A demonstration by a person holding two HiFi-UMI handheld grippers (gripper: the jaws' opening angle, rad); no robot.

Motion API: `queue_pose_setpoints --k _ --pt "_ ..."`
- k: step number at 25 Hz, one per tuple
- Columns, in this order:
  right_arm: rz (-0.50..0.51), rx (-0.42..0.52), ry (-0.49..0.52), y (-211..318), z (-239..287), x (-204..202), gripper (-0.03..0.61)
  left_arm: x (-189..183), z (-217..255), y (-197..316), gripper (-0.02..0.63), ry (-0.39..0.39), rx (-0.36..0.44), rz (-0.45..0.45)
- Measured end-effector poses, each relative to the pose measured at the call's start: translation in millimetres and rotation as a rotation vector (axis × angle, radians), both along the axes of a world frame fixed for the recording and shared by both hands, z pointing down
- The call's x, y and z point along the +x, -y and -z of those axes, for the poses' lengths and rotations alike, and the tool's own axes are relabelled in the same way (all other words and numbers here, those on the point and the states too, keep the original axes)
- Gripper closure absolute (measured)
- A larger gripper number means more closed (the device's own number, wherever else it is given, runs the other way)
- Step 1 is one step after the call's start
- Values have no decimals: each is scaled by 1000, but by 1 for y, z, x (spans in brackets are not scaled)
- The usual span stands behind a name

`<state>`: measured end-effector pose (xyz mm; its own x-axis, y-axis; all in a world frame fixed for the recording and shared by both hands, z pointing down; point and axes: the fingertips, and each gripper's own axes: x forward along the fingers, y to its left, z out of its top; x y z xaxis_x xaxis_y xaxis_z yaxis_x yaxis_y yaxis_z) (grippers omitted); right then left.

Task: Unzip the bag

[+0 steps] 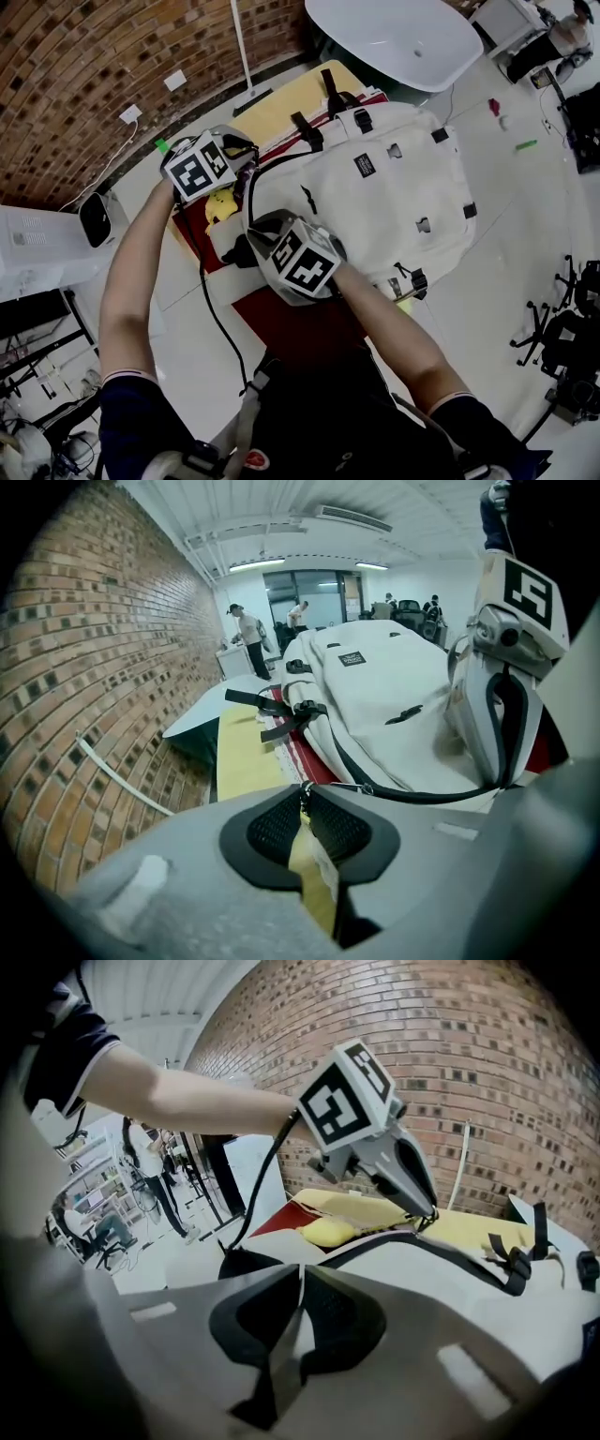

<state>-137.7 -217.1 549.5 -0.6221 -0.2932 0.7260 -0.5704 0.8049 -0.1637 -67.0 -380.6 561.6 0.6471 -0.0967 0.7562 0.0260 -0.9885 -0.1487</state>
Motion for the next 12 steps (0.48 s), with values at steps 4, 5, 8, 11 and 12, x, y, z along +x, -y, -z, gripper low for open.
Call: queue_pose_setpoints --k 4,5,8,11,12 --pt "8 3 8 -1 0 0 558 36 -1 11 580 -23 7 -75" --pt "8 1 13 -2 0 0 558 46 0 12 581 -35 4 -94" --pt "8 -3 30 -7 0 0 560 75 1 12 580 -52 -5 -153" --pt "5 -3 47 -9 0 1 561 96 -2 9 578 -60 -28 -175" --pt "4 -4 51 -9 0 2 561 100 -4 8 578 -64 -38 -171"
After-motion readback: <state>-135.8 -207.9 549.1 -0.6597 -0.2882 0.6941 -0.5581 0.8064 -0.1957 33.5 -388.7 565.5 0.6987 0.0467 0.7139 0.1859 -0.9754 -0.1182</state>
